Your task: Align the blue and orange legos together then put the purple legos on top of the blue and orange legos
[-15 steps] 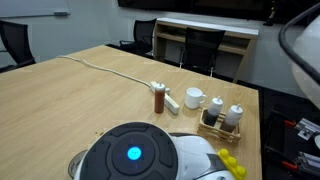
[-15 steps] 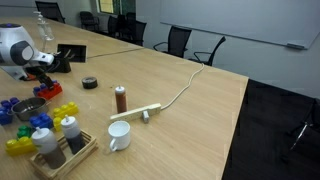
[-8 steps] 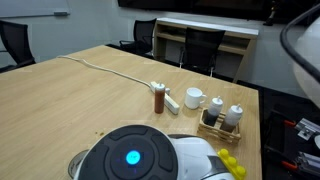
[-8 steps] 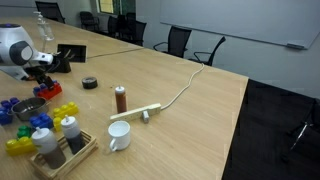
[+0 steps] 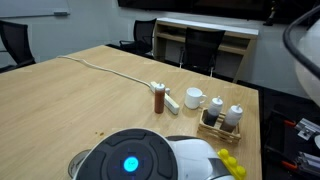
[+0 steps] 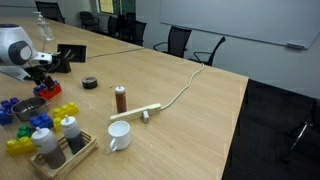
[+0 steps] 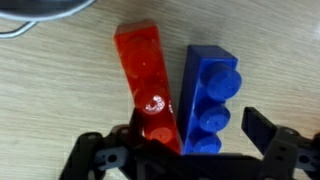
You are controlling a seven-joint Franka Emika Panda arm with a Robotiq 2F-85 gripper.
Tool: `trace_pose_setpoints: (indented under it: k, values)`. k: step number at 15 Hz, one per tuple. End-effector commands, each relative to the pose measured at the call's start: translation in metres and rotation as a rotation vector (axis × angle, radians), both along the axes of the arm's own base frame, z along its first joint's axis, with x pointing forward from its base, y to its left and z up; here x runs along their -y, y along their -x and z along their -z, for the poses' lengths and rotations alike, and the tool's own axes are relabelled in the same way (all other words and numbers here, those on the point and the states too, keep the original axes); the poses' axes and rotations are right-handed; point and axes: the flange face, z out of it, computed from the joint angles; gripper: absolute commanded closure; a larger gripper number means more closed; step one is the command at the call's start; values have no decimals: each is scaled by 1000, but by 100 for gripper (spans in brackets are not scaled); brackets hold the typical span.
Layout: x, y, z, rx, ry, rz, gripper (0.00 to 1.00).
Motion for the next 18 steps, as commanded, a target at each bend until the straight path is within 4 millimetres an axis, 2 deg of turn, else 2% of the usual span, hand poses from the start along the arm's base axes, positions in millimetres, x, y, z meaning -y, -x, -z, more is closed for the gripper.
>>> trace_pose_setpoints:
  k: [1, 6, 9, 18]
  values:
    - [1, 1, 26, 20, 57, -29, 0]
    - [-2, 5, 36, 52, 89, -68, 0]
    - [-1, 13, 61, 39, 111, -83, 0]
    - [-4, 9, 47, 68, 114, -92, 0]
